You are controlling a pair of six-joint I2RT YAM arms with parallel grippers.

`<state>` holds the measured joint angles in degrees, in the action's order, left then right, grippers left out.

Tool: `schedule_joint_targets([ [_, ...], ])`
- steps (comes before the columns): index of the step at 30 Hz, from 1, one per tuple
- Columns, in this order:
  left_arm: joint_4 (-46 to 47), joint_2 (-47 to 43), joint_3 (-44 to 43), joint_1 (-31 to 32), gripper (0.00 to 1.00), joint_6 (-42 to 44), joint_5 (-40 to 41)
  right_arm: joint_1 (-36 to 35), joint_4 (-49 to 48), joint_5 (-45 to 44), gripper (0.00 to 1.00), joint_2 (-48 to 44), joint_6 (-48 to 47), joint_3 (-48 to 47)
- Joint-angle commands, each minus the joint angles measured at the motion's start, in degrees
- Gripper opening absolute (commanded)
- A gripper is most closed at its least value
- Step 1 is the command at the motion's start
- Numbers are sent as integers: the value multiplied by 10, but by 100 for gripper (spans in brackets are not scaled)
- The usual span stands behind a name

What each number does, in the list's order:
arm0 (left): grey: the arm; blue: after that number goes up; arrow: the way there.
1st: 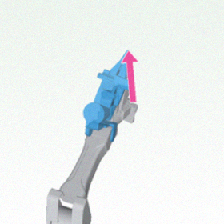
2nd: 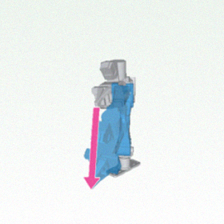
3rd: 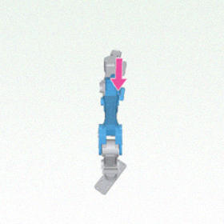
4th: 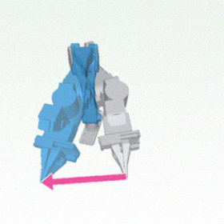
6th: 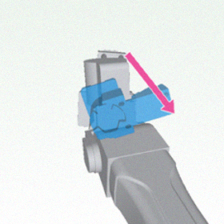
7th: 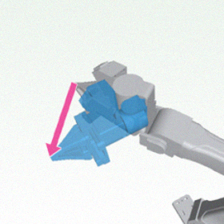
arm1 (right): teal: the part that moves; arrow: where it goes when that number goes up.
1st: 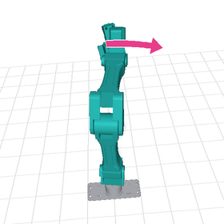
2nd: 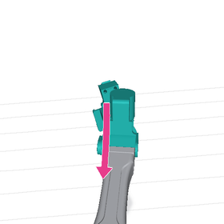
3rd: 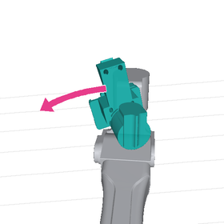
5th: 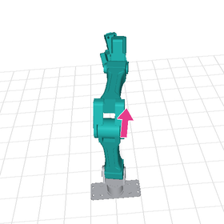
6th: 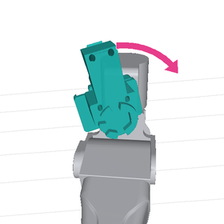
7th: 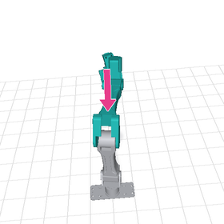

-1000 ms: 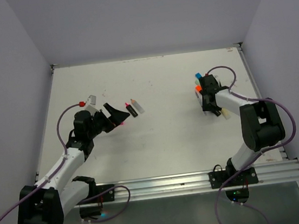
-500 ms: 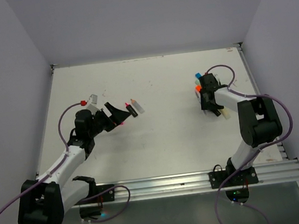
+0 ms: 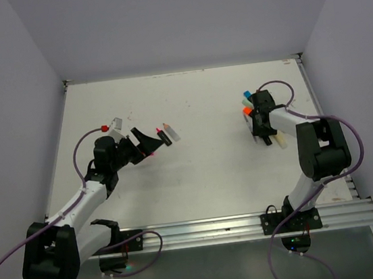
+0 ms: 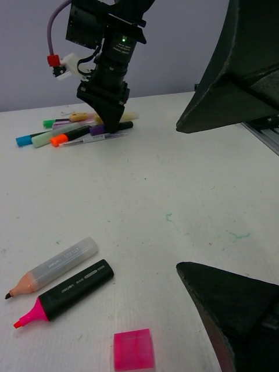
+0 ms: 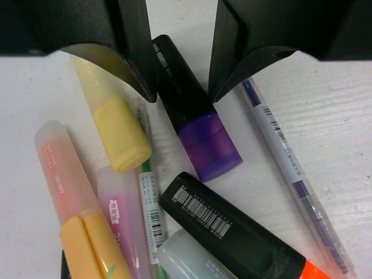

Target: Open the pen caps

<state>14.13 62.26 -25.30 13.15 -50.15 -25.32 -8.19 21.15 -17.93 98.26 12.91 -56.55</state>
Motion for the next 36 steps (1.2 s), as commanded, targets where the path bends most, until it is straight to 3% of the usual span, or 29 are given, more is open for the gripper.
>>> schedule_joint_targets([
  [1, 27, 2, -25, -2, 94, 6, -17, 2, -6, 39, 43, 6, -8, -3],
  [7, 28, -5, -16, -2, 94, 6, -20, 2, 5, 69, 37, -4, -8, 13],
  [9, 29, -6, -14, -2, 94, 6, -22, 2, 5, 72, 25, -5, -6, 19],
  [10, 29, -6, -12, -2, 94, 6, -21, 2, 7, 74, 11, -4, -5, 20],
  [12, 33, -6, -9, -2, 94, 6, -24, 2, 2, 82, 0, -10, -9, 21],
  [23, 49, 8, -12, 5, 93, 0, -30, 1, 8, 46, 0, -122, -5, 30],
  [27, 51, 33, -26, 22, 92, 2, -22, -12, 29, 87, 0, -148, -10, 5],
  [36, 72, 102, -61, 77, 90, -1, -9, -154, 41, 162, 0, -113, -2, -47],
])
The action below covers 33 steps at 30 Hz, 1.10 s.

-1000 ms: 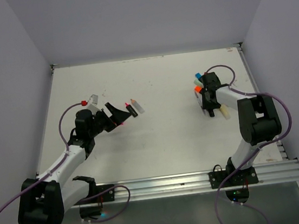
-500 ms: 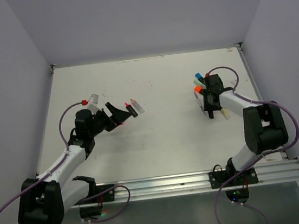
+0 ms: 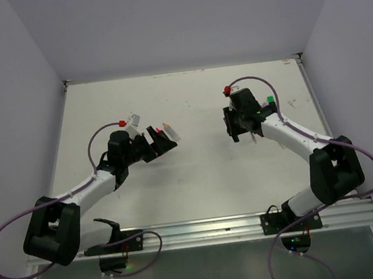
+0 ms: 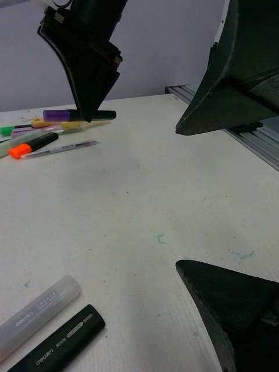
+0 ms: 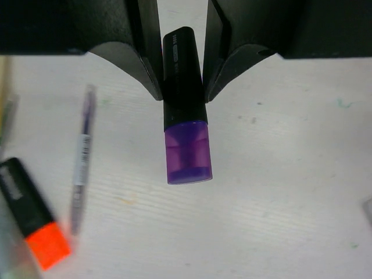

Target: Open the pen caps

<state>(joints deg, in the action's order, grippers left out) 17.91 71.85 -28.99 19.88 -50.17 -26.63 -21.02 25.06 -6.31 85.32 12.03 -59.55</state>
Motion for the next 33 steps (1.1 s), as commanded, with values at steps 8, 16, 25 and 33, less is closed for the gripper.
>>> schedule_joint_targets([
  [8, 25, -1, -12, 10, 90, 6, 22, -56, -50, 110, 0, 71, 26, 14],
  [16, 10, 59, -48, 30, 84, -10, 41, -125, -76, 125, 0, 78, 25, 6],
  [25, -15, 121, -111, 60, 79, -33, 70, -197, -75, 85, 0, 86, 40, -46],
  [33, 22, 153, -109, 66, 76, -62, 60, -227, -79, 74, 0, 99, 51, -73],
])
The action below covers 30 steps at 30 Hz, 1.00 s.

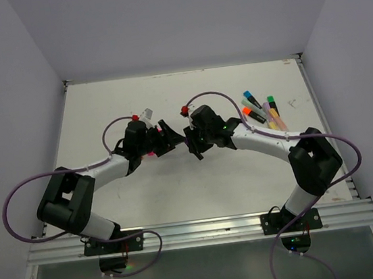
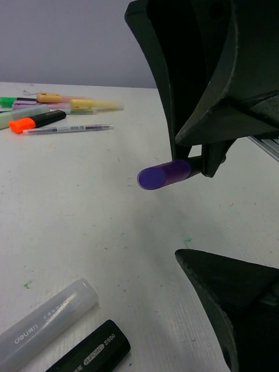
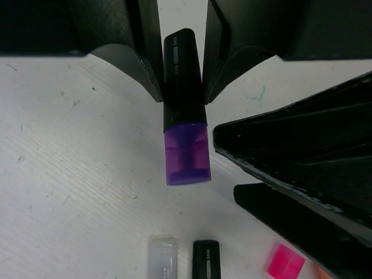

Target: Open the pen caps

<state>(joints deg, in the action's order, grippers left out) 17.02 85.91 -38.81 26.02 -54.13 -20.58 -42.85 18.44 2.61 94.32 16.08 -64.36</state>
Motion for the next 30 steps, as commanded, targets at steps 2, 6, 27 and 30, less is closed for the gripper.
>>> schedule_joint_targets([
  [2, 44, 22, -8, 3, 73, -33, -10, -14, -15, -16, 0, 9, 12, -29],
  [6, 77, 36, -3, 8, 68, -57, -22, -23, -18, -19, 0, 13, 14, -35],
  [27, 120, 44, 15, 11, 37, -70, -36, -43, -27, -47, 0, 8, 21, -45],
  [30, 122, 44, 19, 11, 34, -70, -35, -42, -29, -50, 0, 3, 22, -45],
])
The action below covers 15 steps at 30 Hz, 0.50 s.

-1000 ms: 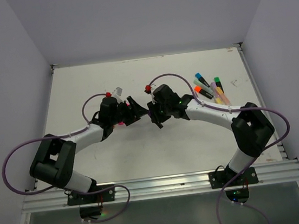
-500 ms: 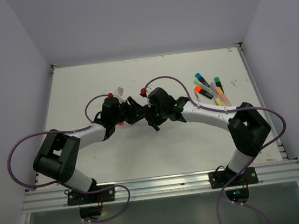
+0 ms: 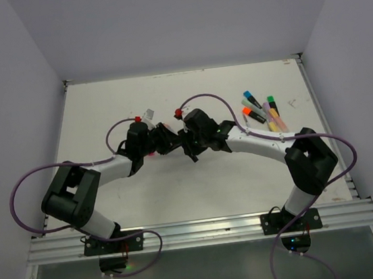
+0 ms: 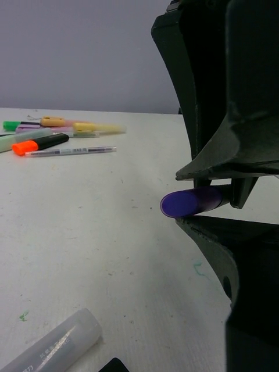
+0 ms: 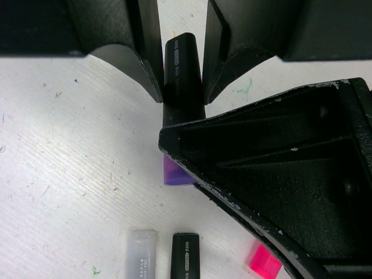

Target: Open the pen caps

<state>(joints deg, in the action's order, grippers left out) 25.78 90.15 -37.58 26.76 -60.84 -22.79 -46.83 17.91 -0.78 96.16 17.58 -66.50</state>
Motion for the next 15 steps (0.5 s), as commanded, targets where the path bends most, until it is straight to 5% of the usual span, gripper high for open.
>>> schedule_joint_targets([
  [1, 35, 2, 8, 4, 32, -2, -14, -3, -24, -16, 0, -17, 7, -24],
  [8, 45, 5, 8, 4, 0, -1, -16, -5, -27, -6, 0, -26, 8, -13],
  [10, 51, -5, 14, 5, 0, -2, -14, -5, -34, -9, 15, -29, 7, -3],
  [11, 53, -9, 20, 4, 0, -2, -12, -5, -38, -11, 39, -34, 6, 2],
  [13, 56, -23, 24, 4, 0, -4, -11, -5, -56, -13, 57, -37, 5, 18],
  [15, 64, -31, 30, 4, 0, -11, -18, -5, -60, -15, 58, -32, 4, 23],
])
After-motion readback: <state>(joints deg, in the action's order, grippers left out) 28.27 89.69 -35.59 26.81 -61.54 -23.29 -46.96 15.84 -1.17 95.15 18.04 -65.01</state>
